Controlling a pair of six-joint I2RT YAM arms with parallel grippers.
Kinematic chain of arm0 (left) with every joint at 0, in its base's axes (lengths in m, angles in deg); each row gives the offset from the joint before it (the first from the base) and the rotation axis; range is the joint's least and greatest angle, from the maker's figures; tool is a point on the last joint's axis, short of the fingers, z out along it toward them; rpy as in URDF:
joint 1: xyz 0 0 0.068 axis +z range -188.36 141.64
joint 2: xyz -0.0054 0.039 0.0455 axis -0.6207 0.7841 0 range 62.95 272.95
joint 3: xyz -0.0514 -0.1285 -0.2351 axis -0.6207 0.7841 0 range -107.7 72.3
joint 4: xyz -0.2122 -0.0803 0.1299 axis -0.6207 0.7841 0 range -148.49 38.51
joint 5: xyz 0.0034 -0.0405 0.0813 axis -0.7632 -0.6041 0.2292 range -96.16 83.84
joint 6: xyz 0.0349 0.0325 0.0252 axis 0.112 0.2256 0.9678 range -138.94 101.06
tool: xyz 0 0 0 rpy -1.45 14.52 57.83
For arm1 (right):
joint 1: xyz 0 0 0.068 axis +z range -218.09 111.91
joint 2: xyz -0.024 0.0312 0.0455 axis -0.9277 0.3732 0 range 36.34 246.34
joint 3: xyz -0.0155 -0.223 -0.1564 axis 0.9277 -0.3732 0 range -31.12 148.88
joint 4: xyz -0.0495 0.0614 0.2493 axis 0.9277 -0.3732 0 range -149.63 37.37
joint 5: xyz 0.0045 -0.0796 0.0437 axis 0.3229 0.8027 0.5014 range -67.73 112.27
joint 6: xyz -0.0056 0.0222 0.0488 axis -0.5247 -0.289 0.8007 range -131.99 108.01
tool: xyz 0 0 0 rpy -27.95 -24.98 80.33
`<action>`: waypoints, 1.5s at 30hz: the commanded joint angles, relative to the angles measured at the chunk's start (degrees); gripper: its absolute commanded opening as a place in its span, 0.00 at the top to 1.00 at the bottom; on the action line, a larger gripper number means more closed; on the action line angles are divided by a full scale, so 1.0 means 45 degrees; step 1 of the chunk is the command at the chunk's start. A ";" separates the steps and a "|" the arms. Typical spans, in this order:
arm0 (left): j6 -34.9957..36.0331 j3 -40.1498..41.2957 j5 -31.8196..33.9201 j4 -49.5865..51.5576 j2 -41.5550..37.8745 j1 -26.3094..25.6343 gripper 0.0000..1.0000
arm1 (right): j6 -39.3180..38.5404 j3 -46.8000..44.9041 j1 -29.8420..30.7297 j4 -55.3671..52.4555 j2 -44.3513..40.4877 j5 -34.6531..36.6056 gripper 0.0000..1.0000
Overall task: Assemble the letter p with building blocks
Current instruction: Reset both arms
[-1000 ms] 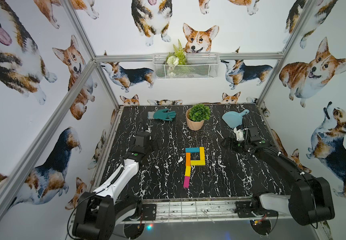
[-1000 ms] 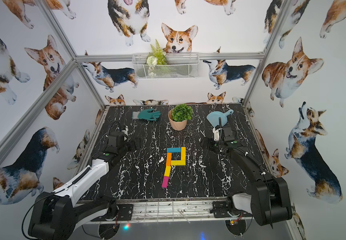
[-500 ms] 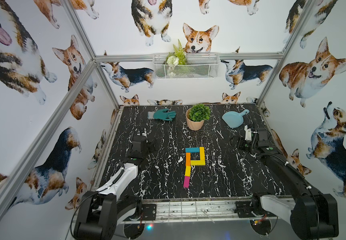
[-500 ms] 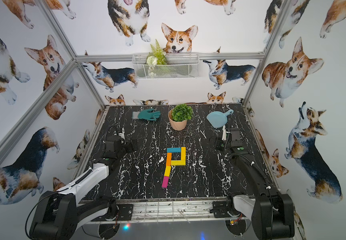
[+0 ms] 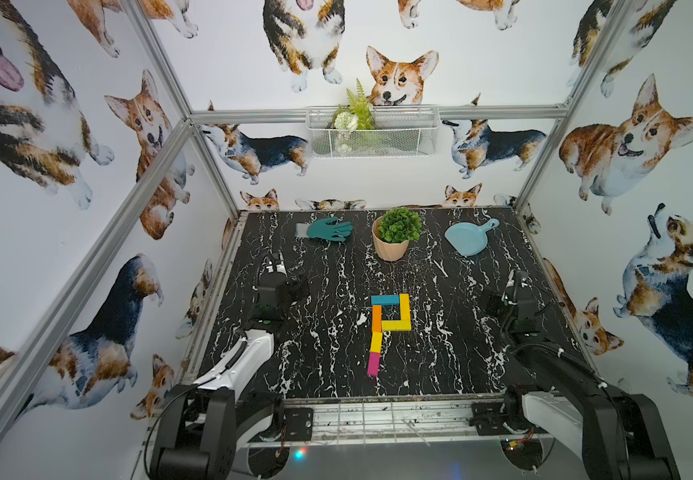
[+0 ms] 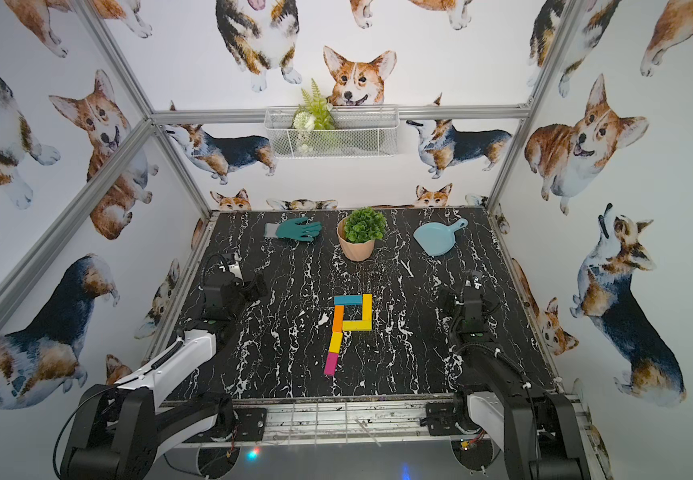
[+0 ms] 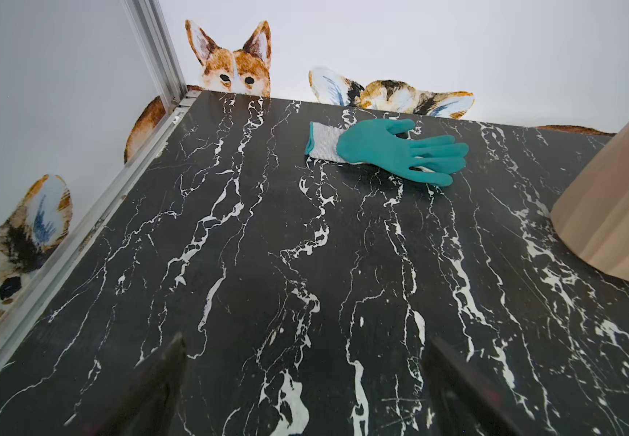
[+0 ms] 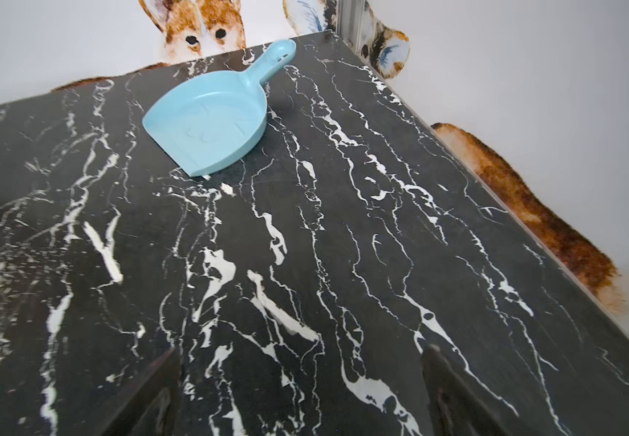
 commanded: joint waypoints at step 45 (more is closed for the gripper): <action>0.2072 0.1064 0.0388 -0.7735 0.5434 0.0530 0.00 | -0.1785 0.0422 -0.0406 0.6468 0.4751 -0.1540 0.00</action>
